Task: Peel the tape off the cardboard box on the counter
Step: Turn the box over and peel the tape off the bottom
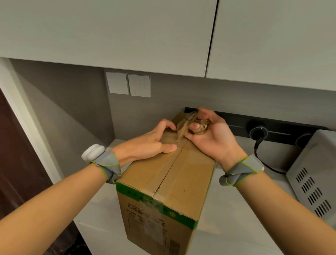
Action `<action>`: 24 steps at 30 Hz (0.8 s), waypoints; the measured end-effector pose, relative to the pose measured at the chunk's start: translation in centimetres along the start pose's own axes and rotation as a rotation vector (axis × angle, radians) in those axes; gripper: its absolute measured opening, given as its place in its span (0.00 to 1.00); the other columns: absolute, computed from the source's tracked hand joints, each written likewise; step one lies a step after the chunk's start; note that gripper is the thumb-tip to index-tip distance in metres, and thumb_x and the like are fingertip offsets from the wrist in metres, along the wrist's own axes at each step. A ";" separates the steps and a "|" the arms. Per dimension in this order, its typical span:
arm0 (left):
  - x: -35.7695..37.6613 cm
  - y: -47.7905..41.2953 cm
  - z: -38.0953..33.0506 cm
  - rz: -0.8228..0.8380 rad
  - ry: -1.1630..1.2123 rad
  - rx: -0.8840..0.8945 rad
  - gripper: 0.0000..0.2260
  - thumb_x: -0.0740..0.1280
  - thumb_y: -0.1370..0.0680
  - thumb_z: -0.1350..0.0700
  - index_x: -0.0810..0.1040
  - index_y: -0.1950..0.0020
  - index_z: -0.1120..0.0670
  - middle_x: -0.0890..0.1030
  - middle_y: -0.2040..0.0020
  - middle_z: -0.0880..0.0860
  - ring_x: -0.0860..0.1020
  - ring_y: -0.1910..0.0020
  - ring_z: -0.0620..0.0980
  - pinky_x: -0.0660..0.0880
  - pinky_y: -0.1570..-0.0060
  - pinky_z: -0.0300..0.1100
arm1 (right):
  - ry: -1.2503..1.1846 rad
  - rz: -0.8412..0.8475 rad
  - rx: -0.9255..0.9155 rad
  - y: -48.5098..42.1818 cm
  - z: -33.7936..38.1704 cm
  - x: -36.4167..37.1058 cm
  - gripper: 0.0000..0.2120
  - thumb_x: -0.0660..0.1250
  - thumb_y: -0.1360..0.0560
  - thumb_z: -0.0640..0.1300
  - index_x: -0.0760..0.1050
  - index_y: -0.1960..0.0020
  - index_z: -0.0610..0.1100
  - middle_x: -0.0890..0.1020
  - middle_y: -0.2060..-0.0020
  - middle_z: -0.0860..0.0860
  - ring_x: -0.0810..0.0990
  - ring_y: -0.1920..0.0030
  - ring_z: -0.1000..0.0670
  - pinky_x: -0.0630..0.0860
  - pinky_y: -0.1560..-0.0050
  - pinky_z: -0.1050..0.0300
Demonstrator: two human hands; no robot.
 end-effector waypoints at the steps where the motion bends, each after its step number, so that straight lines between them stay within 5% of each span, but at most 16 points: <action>1: 0.0 -0.1 0.0 0.001 -0.003 -0.002 0.23 0.65 0.24 0.40 0.61 0.32 0.38 0.71 0.31 0.50 0.76 0.37 0.53 0.74 0.34 0.58 | -0.011 0.009 -0.005 0.1 0.1 0.1 0.17 0.66 0.22 0.42 0.70 0.69 0.45 0.66 0.64 0.51 0.66 0.68 0.51 0.65 0.41 0.53; 6: -0.1 0.0 -0.3 0.011 -0.009 -0.009 0.22 0.65 0.25 0.42 0.62 0.33 0.40 0.70 0.30 0.53 0.76 0.39 0.57 0.74 0.36 0.62 | -0.107 0.030 -0.036 0.7 0.4 0.3 0.19 0.60 0.18 0.43 0.64 0.67 0.46 0.71 0.69 0.49 0.66 0.69 0.52 0.73 0.52 0.51; 11: 0.1 0.0 -0.3 0.012 0.002 0.023 0.21 0.65 0.24 0.45 0.62 0.33 0.41 0.67 0.27 0.51 0.75 0.37 0.55 0.74 0.35 0.59 | -0.338 0.067 -0.167 0.8 1.8 -0.5 0.10 0.68 0.28 0.36 0.70 0.64 0.45 0.73 0.67 0.49 0.69 0.71 0.53 0.75 0.59 0.54; 14: 0.1 -0.1 -0.2 0.020 -0.012 0.044 0.17 0.64 0.18 0.50 0.64 0.32 0.39 0.66 0.28 0.50 0.74 0.37 0.53 0.73 0.35 0.56 | -0.497 0.068 -0.164 0.6 2.4 -2.1 0.07 0.67 0.24 0.36 0.70 0.58 0.44 0.74 0.68 0.48 0.69 0.66 0.54 0.78 0.59 0.53; 19: 0.2 -0.1 -0.5 0.050 -0.121 0.078 0.19 0.60 0.14 0.52 0.66 0.26 0.33 0.57 0.20 0.45 0.61 0.24 0.49 0.62 0.29 0.49 | -0.351 -0.021 -0.223 1.2 3.6 -2.8 0.15 0.62 0.19 0.41 0.68 0.64 0.45 0.76 0.64 0.45 0.71 0.70 0.53 0.68 0.45 0.62; 24: 0.2 0.0 -0.2 0.066 -0.233 0.101 0.19 0.56 0.13 0.48 0.65 0.24 0.30 0.47 0.17 0.37 0.54 0.18 0.46 0.56 0.26 0.46 | -0.242 0.022 -0.178 2.6 4.6 -3.2 0.17 0.66 0.20 0.44 0.70 0.67 0.44 0.77 0.62 0.45 0.71 0.63 0.53 0.71 0.41 0.54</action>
Point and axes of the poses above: each hand's wrist, its own y-axis away from the middle knuckle, its own x-axis out of the palm, z = x × y, the point moved 3 cm from there along -y, towards the middle knuckle
